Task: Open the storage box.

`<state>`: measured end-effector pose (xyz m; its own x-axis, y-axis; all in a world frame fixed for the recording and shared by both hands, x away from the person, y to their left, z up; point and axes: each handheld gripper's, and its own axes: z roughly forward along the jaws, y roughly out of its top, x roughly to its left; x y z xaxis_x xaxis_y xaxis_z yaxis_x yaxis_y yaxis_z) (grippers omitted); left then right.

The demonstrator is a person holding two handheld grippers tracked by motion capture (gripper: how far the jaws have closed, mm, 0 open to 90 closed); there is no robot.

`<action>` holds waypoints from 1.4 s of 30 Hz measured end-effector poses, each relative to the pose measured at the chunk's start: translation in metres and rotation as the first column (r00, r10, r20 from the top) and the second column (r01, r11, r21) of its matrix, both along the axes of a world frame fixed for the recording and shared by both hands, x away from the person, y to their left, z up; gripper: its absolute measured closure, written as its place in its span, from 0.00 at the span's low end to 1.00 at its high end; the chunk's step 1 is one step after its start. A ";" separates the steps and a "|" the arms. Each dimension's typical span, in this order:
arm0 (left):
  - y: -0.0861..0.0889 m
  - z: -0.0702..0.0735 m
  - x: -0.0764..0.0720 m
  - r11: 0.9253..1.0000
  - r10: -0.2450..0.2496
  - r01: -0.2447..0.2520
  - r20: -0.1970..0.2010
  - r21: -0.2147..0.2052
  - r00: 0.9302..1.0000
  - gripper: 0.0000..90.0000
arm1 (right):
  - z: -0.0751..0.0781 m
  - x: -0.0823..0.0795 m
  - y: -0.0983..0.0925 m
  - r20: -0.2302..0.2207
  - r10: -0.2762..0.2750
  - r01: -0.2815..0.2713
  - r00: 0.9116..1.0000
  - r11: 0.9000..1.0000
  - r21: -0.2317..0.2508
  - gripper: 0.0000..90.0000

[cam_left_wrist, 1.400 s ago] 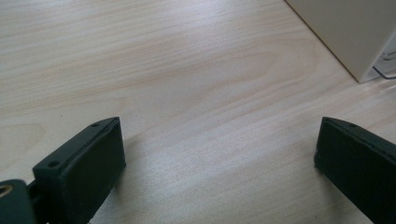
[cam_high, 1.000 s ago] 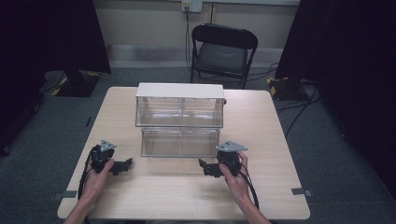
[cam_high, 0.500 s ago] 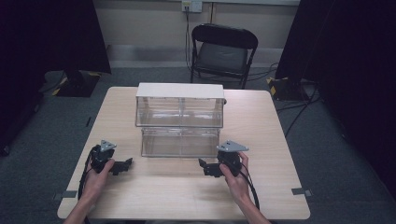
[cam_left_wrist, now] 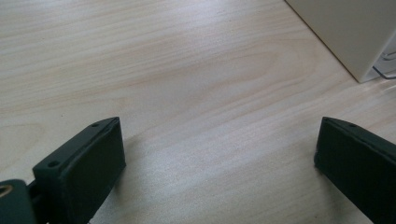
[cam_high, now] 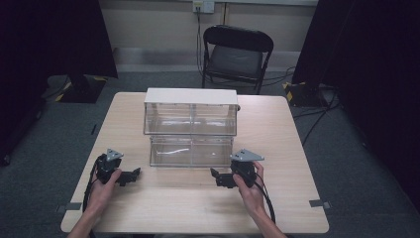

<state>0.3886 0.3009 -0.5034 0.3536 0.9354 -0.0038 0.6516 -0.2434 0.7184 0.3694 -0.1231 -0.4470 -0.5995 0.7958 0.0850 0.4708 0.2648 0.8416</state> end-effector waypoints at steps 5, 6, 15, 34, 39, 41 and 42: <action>0.000 0.000 0.000 1.000 0.000 0.000 0.000 0.000 1.000 0.01 | 0.001 0.000 0.000 -0.001 0.001 -0.001 1.000 1.000 -0.004 0.08; 0.000 0.000 0.000 1.000 0.000 0.000 0.000 0.000 1.000 0.01 | 0.001 0.000 0.000 -0.001 0.001 -0.001 1.000 1.000 -0.004 0.08; 0.000 0.000 0.000 1.000 0.000 0.000 0.000 0.000 1.000 0.01 | 0.005 0.000 0.000 0.006 0.002 -0.002 1.000 1.000 0.006 0.07; 0.000 0.000 0.000 1.000 0.000 0.000 0.000 0.001 1.000 0.01 | 0.009 0.003 0.002 0.000 -0.008 0.008 1.000 1.000 0.015 0.05; 0.000 0.000 0.000 1.000 0.000 0.000 0.000 0.001 1.000 0.01 | 0.010 0.005 0.002 0.001 -0.004 0.004 1.000 1.000 0.017 0.03; 0.000 0.000 0.000 1.000 0.000 0.000 0.000 0.001 1.000 0.01 | 0.010 0.005 0.002 0.000 -0.005 0.005 1.000 1.000 0.019 0.03; 0.000 0.000 0.000 1.000 0.000 0.000 0.000 0.001 1.000 0.01 | 0.010 0.005 0.003 -0.003 -0.005 0.005 1.000 1.000 0.021 0.02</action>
<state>0.3886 0.3009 -0.5034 0.3532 0.9355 -0.0029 0.6517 -0.2439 0.7182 0.3746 -0.1205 -0.4372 -0.5950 0.7971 0.1030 0.4744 0.2448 0.8456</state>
